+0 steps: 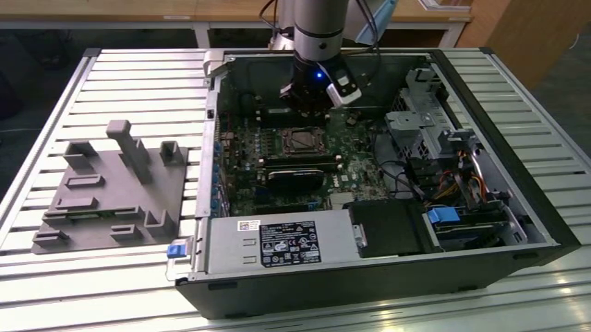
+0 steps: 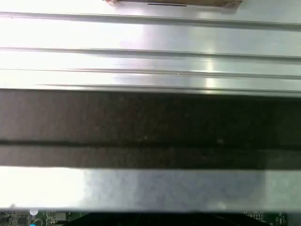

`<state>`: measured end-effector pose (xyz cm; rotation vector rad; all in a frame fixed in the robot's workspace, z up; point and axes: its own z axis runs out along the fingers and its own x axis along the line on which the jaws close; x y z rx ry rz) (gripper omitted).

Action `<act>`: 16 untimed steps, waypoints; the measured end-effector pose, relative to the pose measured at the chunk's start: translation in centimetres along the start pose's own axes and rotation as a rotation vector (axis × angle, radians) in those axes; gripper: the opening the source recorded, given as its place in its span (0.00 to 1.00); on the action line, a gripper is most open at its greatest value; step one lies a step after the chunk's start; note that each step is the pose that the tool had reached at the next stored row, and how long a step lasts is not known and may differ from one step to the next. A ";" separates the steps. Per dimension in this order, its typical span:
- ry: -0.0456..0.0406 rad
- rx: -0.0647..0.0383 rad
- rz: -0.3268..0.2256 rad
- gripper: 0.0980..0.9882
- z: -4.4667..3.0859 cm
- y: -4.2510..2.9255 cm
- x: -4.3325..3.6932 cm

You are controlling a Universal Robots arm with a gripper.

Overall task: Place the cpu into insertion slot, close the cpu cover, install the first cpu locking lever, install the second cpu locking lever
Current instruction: 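Install the first cpu locking lever, then install the second cpu locking lever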

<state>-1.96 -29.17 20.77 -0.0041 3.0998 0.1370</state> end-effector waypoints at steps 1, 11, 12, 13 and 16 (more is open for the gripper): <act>0.0000 0.000 0.000 0.01 -0.01 -0.03 0.00; 0.0000 0.000 0.000 0.01 -0.03 -0.34 -0.01; 0.0000 0.000 0.000 0.01 -0.03 -0.36 -0.01; 0.0000 0.000 0.000 0.01 -0.04 -0.40 -0.01; 0.0000 0.000 0.000 0.01 -0.05 -0.53 -0.01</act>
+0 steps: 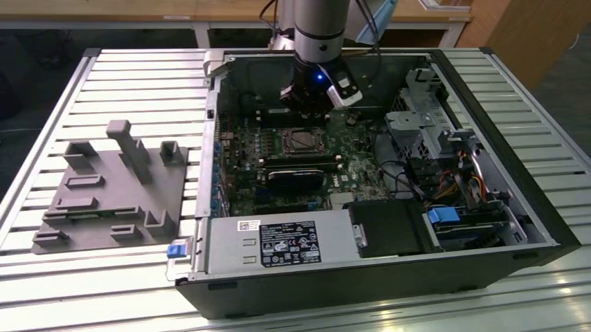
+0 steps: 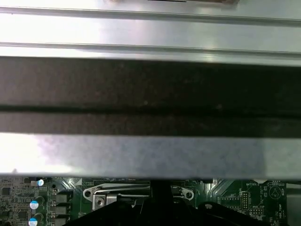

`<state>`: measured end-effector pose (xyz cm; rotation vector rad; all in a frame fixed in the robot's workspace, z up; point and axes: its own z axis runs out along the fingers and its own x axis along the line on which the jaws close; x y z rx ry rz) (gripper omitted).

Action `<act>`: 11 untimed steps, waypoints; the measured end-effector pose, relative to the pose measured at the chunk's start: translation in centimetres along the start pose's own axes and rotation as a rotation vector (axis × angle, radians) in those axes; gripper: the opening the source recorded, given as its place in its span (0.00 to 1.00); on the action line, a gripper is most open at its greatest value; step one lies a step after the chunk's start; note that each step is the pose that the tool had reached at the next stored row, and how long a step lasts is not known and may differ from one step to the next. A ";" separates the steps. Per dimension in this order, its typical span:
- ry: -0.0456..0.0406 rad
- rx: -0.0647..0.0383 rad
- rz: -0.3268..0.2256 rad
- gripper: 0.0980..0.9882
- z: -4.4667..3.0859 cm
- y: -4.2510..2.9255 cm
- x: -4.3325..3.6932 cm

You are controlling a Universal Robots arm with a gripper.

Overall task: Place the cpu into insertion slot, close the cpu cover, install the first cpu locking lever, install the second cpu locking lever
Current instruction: 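Install the second cpu locking lever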

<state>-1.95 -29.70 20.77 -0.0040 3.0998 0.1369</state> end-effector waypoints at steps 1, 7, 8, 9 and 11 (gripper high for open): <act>0.0000 0.000 0.000 0.01 0.00 -0.05 0.00; 0.0000 0.000 0.000 0.01 -0.03 -0.36 -0.01; 0.0000 0.000 0.000 0.01 -0.03 -0.42 0.00; 0.0000 0.000 0.000 0.01 -0.04 -0.46 0.00; 0.0001 0.000 0.000 0.01 -0.05 -0.57 -0.01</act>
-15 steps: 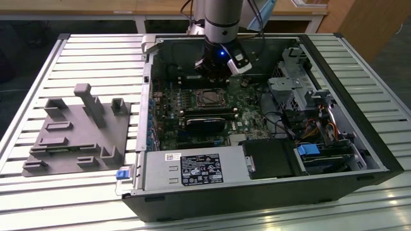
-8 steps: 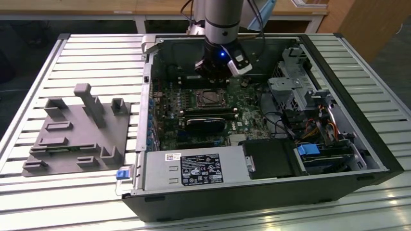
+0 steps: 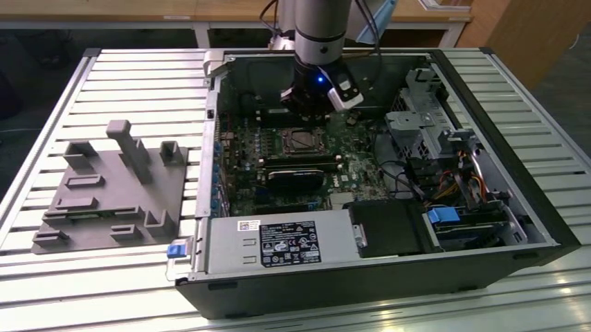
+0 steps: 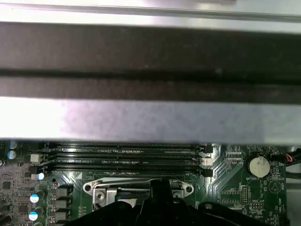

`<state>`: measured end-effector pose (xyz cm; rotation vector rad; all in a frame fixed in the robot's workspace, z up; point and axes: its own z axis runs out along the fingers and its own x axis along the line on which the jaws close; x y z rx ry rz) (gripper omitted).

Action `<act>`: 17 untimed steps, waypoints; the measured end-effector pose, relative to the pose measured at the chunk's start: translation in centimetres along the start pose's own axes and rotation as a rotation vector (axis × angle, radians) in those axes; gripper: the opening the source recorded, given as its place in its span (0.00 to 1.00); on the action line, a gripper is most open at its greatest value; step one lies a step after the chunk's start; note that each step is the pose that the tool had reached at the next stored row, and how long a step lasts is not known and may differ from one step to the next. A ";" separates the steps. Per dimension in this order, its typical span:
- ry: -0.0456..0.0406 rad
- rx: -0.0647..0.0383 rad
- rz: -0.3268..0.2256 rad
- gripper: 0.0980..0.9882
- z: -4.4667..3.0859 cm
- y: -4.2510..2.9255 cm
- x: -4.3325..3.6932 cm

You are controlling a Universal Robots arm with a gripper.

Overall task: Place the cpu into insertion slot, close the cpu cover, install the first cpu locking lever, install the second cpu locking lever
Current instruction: 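Install the second cpu locking lever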

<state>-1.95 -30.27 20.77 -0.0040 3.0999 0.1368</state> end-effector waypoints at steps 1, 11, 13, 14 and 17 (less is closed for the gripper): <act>-0.0001 0.000 0.000 0.01 0.00 -0.04 0.00; -0.0002 0.000 0.000 0.01 -0.70 -0.13 -0.02; -0.0001 0.000 0.000 0.01 -1.31 -0.08 -0.03; -0.0001 0.000 0.000 0.01 -1.66 -0.05 -0.03; 0.0000 0.000 0.000 0.01 -2.68 0.03 -0.06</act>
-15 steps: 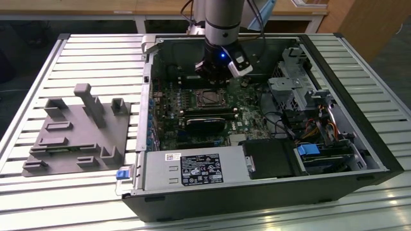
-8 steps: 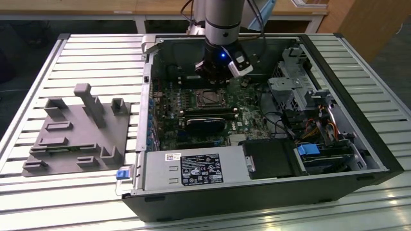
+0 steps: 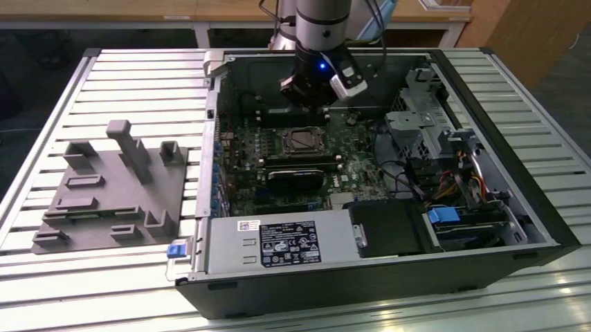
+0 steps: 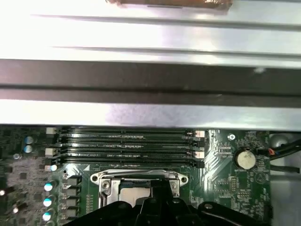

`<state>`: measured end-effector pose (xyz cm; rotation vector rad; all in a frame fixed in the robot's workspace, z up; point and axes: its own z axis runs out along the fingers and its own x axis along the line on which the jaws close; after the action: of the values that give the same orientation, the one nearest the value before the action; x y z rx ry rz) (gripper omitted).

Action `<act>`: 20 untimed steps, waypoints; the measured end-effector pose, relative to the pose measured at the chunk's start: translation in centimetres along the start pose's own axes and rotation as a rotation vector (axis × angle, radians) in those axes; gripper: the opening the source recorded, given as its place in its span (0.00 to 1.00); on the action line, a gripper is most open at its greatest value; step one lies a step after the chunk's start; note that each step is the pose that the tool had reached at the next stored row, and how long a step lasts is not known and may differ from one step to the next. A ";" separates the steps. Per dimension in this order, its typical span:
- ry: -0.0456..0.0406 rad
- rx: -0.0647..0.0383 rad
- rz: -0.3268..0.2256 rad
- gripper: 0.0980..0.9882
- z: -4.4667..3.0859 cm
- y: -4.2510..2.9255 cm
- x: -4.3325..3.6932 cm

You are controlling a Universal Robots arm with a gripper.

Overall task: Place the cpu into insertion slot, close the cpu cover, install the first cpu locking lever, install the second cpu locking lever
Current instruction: 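Install the second cpu locking lever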

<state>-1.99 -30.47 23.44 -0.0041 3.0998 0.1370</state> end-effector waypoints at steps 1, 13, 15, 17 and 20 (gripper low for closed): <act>0.0000 0.000 0.000 0.01 -0.20 0.01 0.00; 0.0000 0.000 0.000 0.01 -0.48 -2.11 0.02; 0.0001 0.000 0.000 0.01 -0.51 -2.47 0.03; 0.0053 -0.002 0.001 0.01 -0.53 -2.71 0.00; 0.0163 -0.012 0.002 0.01 -0.56 -3.15 -0.03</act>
<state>-1.96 -33.65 23.73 -0.0026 3.1154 0.1563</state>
